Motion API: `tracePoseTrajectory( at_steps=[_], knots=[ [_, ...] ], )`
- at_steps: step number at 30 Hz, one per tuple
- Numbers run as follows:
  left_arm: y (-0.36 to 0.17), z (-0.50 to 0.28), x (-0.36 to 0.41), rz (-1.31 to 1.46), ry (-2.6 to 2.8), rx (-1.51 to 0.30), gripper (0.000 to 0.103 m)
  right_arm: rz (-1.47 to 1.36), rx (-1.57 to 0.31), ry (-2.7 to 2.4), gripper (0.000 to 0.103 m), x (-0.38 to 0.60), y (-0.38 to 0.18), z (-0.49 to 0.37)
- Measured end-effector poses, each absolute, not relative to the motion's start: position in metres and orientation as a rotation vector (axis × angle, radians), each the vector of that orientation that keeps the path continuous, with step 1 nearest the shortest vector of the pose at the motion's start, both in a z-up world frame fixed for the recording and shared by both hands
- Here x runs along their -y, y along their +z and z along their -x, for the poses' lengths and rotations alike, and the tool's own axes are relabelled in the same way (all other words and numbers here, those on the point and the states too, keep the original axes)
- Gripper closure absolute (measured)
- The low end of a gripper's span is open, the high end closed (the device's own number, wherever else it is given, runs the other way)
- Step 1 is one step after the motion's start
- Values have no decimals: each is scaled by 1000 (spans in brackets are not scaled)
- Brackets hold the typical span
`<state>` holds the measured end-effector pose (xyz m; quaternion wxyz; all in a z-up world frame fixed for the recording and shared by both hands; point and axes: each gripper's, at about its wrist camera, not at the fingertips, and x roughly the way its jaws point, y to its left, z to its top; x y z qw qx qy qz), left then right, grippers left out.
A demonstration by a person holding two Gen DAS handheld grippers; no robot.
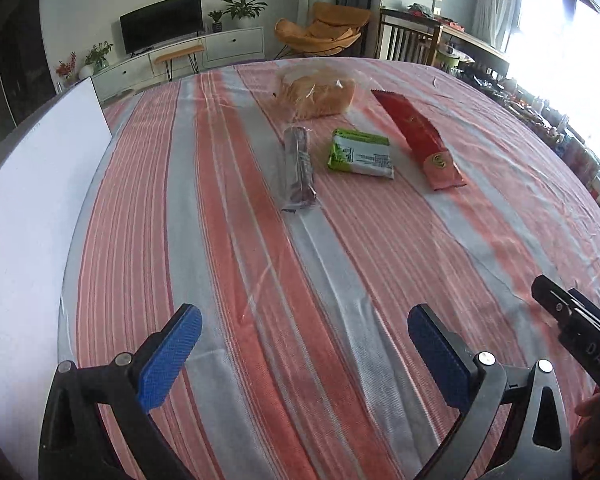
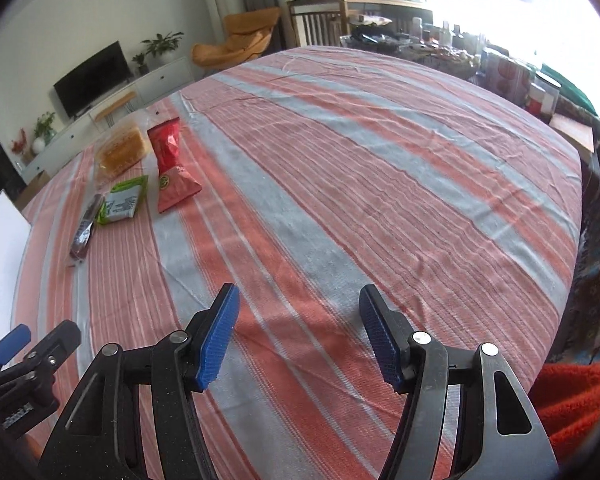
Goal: Organize snacks
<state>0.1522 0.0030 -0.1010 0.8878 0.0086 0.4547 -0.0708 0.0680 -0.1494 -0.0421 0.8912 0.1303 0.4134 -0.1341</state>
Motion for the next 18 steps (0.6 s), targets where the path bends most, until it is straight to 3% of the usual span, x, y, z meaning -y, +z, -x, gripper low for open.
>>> tracePoseTrajectory(
  at_steps=[8,18],
  knots=[
    [-103,-151,-6,-42,-112,-946,0,-190,-881,-283,23,137,-47,-74],
    [-102,-150,-6,-43,-112,-946,0,-151,-894,-292,21,133,-49,-75]
  ],
)
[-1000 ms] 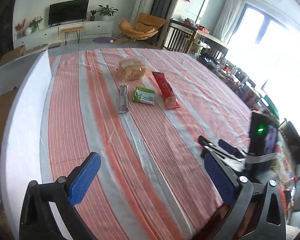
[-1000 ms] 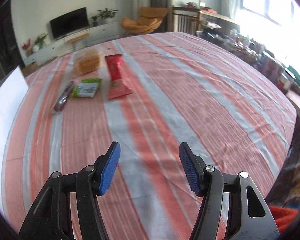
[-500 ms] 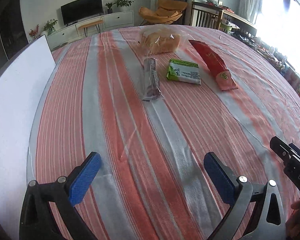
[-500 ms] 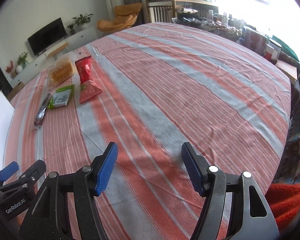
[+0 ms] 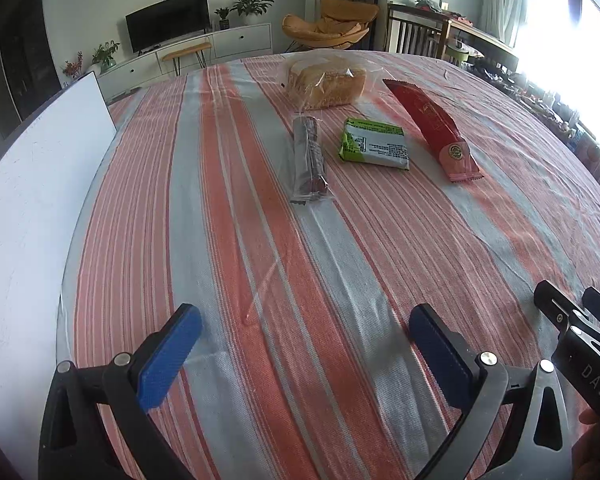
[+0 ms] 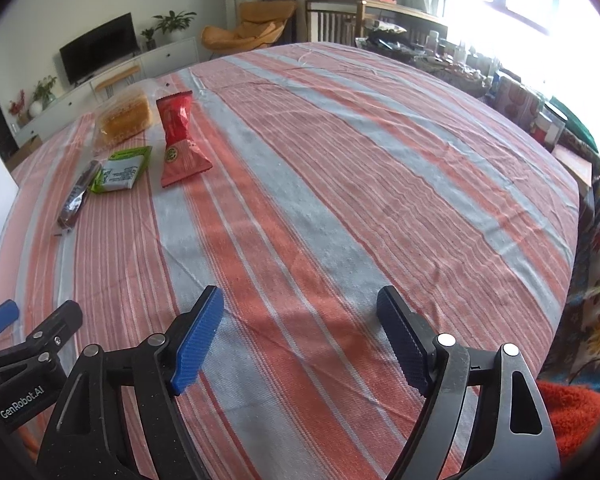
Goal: Organize snacks
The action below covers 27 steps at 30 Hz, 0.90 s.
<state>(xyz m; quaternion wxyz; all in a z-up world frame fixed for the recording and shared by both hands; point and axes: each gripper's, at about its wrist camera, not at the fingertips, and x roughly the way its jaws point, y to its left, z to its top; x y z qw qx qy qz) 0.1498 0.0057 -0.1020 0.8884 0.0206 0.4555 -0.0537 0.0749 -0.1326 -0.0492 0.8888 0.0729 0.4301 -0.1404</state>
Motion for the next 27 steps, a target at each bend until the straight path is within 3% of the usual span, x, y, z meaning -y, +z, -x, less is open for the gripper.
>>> tracePoseTrajectory(
  at_steps=[27],
  knots=[
    [-102,-150,-6,-42,-111,-947,0,-147,-894,-286,17,132,-48,-74]
  ],
)
